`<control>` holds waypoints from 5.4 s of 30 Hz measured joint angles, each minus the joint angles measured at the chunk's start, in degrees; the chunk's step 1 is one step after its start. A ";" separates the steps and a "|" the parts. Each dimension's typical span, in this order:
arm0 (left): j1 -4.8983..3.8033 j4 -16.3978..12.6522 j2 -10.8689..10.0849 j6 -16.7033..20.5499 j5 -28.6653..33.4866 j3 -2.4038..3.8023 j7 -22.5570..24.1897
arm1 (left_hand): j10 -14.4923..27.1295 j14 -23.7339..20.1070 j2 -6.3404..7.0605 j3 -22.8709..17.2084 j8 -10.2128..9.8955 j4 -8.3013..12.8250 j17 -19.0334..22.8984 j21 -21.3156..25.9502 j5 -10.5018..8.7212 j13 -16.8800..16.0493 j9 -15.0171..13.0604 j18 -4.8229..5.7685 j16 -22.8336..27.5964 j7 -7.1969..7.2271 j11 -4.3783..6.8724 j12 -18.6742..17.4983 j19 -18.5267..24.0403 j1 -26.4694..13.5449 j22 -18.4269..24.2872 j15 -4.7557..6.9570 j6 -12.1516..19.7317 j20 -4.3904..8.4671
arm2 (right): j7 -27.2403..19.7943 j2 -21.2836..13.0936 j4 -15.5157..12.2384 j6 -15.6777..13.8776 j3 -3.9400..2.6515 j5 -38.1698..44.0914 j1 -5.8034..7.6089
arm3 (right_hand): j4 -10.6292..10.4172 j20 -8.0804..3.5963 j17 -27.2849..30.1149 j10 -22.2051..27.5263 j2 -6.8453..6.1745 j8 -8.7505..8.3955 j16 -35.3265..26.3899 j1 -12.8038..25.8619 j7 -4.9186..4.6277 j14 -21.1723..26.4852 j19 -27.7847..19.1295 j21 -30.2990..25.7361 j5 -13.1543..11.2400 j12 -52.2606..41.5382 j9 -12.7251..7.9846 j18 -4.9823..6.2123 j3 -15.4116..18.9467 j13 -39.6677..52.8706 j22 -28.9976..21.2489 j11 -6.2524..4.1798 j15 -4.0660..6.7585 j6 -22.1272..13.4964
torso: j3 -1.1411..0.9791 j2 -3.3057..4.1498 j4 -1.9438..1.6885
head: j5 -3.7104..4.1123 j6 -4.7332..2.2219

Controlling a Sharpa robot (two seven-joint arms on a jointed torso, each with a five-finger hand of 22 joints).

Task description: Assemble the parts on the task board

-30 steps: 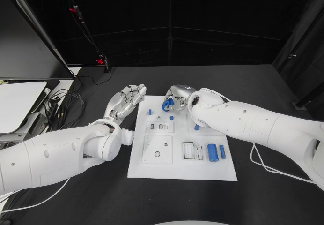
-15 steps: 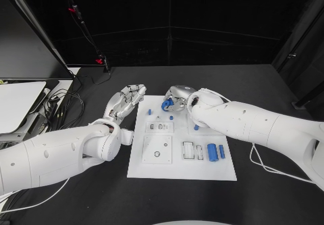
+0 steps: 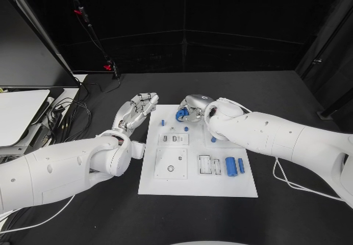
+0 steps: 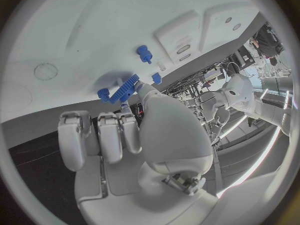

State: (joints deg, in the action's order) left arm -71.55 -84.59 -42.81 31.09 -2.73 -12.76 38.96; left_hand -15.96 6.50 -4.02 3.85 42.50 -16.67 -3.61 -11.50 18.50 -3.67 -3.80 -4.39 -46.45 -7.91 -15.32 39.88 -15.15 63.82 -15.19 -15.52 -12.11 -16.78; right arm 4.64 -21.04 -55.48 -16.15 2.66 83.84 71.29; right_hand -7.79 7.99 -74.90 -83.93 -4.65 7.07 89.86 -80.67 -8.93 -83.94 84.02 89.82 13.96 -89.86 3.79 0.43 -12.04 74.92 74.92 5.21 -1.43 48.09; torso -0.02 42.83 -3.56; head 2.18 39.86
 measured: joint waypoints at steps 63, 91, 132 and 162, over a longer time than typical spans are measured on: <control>0.01 0.21 0.00 -0.25 0.00 -0.02 0.00 | 0.00 0.00 -0.30 0.00 0.00 0.00 -0.04 -0.22 0.22 0.00 0.00 0.00 0.00 0.00 0.00 0.00 0.00 0.30 0.01 0.00 0.00 0.00 | -1.99 -1.94 -1.06 -6.32 0.22 -2.50 -0.52 | -0.26 1.36 -0.02 -0.11 1.28 -2.03 0.00 1.89 -2.40 0.10 -0.08 0.00 0.00 0.00 0.24 0.00 1.52 0.00 -0.02 2.18 -1.75 -1.20 | 0.01 0.00 -0.01 | 0.19 -0.21; 0.01 0.25 0.01 -0.35 0.00 -0.03 0.00 | 0.00 0.00 -0.60 0.15 0.00 0.15 -0.02 -0.22 0.58 0.00 0.00 0.00 0.00 0.00 0.00 0.00 0.00 0.60 0.01 0.00 0.00 0.00 | -1.49 -2.73 -2.49 -4.95 0.22 -3.21 -0.65 | -0.43 0.85 -0.01 -0.11 1.95 0.62 0.00 2.56 -0.60 -0.12 -0.01 0.00 0.00 0.00 1.27 -0.01 1.68 0.00 -0.02 0.71 -0.69 6.82 | -0.01 0.00 -0.06 | 0.31 -0.26; 0.01 0.59 -0.29 -0.40 0.00 -0.05 0.01 | -0.42 0.00 -0.83 0.29 0.00 0.01 -0.03 -0.22 1.26 0.00 0.00 0.00 -0.24 -0.01 -0.02 0.00 0.00 0.83 -0.11 0.00 -0.41 0.00 | -15.76 -21.10 -17.79 -16.63 0.22 -25.57 2.07 | -1.51 -0.37 0.00 -0.01 0.47 -2.47 0.00 4.56 0.93 0.10 -0.05 0.00 -4.05 0.00 0.32 0.00 4.03 0.00 -0.02 -0.62 0.33 4.00 | 0.04 -0.10 0.04 | 1.65 -0.80; 0.23 1.21 -0.34 -0.42 0.00 -0.08 0.01 | -0.42 0.00 -0.83 0.29 0.00 0.01 -0.04 -0.22 1.25 0.00 0.00 0.00 -0.24 -0.01 -0.02 0.00 0.00 0.83 -0.10 0.00 -0.41 0.00 | -14.86 -28.76 -13.46 -11.38 0.42 -25.26 -1.52 | -2.08 -1.13 0.00 -0.01 1.81 -3.13 0.00 2.54 1.68 0.08 -0.08 0.00 -9.82 0.00 0.26 -0.01 5.87 0.00 -0.02 -2.06 1.17 2.67 | -0.07 0.03 -0.04 | 6.84 -1.90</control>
State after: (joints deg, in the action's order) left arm -71.32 -83.38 -43.14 30.68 -2.73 -12.84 38.97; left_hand -16.38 6.50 -4.85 4.14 42.50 -16.66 -3.64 -11.71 19.74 -3.67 -3.80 -4.40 -46.69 -7.91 -15.34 39.88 -15.15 64.65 -15.29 -15.52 -12.51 -16.78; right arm -10.21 -49.81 -68.93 -27.53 3.08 58.58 69.76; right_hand -9.87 6.86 -74.90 -83.94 -2.84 3.94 89.86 -78.12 -7.25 -83.86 83.95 89.82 4.14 -89.85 4.05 0.41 -6.18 74.92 74.90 3.16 -0.26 50.76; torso -0.08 42.86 -3.60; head 9.01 37.97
